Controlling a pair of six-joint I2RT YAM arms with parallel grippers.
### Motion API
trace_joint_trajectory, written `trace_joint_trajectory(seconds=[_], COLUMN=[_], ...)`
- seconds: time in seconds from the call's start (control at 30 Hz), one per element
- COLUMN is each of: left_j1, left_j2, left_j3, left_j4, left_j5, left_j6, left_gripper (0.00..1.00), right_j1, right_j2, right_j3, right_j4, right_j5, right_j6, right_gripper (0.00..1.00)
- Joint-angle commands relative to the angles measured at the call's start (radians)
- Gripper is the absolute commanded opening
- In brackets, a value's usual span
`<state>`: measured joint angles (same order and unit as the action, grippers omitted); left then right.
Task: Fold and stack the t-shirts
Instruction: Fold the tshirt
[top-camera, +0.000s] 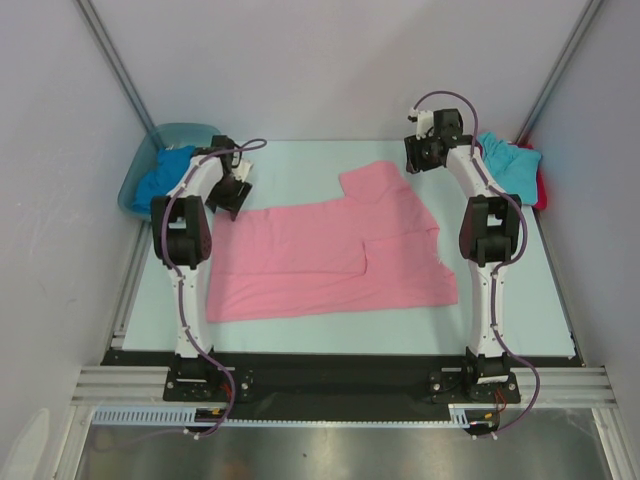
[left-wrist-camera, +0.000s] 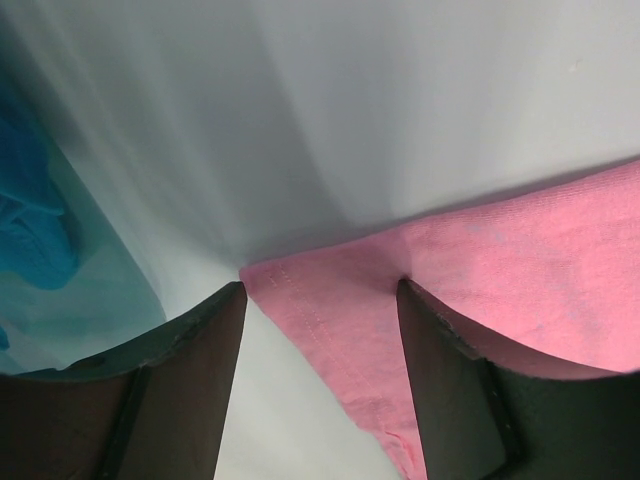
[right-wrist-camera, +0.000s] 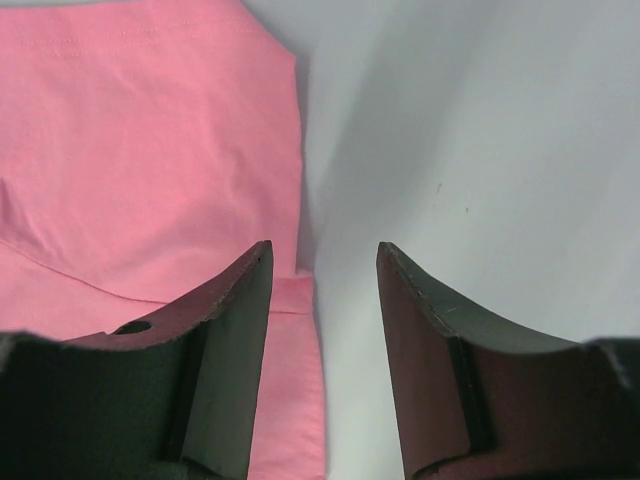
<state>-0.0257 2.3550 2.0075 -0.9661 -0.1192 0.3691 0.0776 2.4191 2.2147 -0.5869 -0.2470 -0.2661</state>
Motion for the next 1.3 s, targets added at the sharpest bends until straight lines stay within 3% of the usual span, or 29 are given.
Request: trace_joint_trajectory(seconds=[0.0, 0.43, 0.57, 0.6, 0.63, 1.03, 1.13, 1.17, 1.27], left_j1=[0.061, 0.083, 0.092, 0.093, 0.093, 0.096, 0.096, 0.096, 0.096], left_j2=[0.032, 0.066, 0.081, 0.084, 0.086, 0.081, 0.082, 0.082, 0.082], left_j3=[0.056, 0.060, 0.076, 0.079, 0.082, 0.089, 0.093, 0.093, 0.093], left_j4=[0.020, 0.007, -0.002, -0.005, -0.006, -0.006, -0.006, -0.006, -0.008], left_j5=[0.006, -0.002, 0.006, 0.006, 0.007, 0.007, 0.006, 0.006, 0.010], left_j6=[-0.009, 0.019, 0.019, 0.021, 0.021, 0.019, 0.021, 0.025, 0.024], left_gripper=[0.68, 0.68, 0.59, 0.50, 0.48, 0.50, 0.47, 0.40, 0.32], right_j1=[0.010, 0.021, 0.021, 0.021, 0.021, 0.028, 0.030, 0.030, 0.033], right_j2=[-0.080, -0.109, -0.114, -0.115, -0.120, -0.126, -0.121, -0.123, -0.121], right_j3=[-0.006, -0.030, -0.038, -0.039, -0.041, -0.055, -0.052, -0.052, -0.055], right_j4=[0.001, 0.001, 0.004, 0.002, 0.005, 0.002, 0.001, 0.004, 0.002], right_j5=[0.020, 0.035, 0.038, 0.040, 0.041, 0.045, 0.048, 0.046, 0.046], right_j6=[-0.019, -0.035, -0.036, -0.036, -0.038, -0.045, -0.047, -0.045, -0.045], right_gripper=[0.51, 0.51, 0.50, 0.51, 0.51, 0.51, 0.51, 0.51, 0.51])
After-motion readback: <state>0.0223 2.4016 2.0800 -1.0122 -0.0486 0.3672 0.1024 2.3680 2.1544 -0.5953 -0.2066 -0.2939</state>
